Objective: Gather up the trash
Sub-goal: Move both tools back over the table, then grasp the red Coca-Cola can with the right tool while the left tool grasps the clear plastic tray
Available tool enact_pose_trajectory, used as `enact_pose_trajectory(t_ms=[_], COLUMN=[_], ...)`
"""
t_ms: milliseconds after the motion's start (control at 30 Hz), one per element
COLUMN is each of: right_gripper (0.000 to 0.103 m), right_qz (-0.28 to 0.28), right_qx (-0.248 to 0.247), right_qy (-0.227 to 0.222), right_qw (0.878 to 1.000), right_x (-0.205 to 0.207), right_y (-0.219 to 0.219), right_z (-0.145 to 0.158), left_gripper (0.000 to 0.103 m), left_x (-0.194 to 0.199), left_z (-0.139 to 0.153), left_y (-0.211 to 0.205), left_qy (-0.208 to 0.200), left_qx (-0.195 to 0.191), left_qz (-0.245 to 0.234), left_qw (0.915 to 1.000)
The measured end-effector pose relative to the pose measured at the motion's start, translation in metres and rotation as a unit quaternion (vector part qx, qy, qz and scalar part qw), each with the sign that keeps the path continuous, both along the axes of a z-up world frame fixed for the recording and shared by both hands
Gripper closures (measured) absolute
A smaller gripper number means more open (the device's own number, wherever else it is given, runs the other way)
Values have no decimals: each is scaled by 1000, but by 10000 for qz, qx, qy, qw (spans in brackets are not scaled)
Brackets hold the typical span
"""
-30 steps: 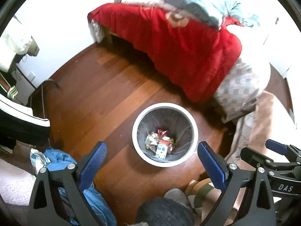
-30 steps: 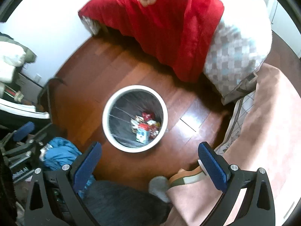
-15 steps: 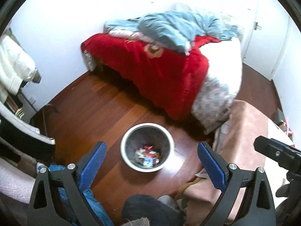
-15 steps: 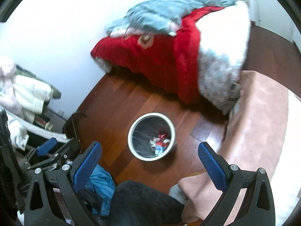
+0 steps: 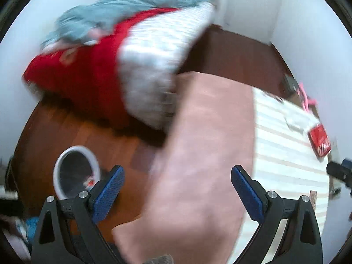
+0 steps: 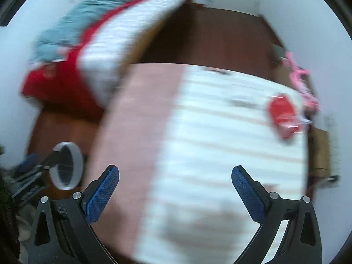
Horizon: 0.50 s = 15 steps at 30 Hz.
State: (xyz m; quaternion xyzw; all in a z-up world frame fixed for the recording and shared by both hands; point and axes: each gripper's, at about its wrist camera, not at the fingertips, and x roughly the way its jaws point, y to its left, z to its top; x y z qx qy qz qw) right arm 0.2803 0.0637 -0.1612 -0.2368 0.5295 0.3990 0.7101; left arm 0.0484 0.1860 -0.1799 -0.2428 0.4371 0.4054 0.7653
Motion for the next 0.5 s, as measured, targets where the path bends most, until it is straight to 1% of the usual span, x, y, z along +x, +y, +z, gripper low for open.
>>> enact_pose_trajectory(t_ms=[67, 167, 267, 367, 467, 500], right_gripper=[0, 0, 0, 0, 0, 0], right_qz=[-235, -458, -503, -448, -440, -474], right_qx=[-375, -845, -1160, -1373, -1385, -1391], right_qy=[-92, -222, -313, -252, -1, 73], right_qw=[9990, 9951, 9915, 9892, 9894, 9891], right_x=[62, 141, 196, 235, 261, 269], right_y=[-11, -14, -12, -5, -1, 0], right_z=[-25, -60, -90, -117, -141, -147], left_gripper=[4, 4, 4, 4, 4, 4], left_x=[55, 111, 165, 197, 226, 236], left_z=[-20, -45, -65, -71, -69, -66], left_y=[-5, -6, -9, -11, -13, -16], left_qy=[198, 455, 711, 789, 683, 607], left_qx=[-26, -74, 38, 145, 254, 268], left_qz=[-308, -632, -949, -1239, -1702, -1919], left_qw=[9993, 9969, 9929, 9890, 9827, 9792])
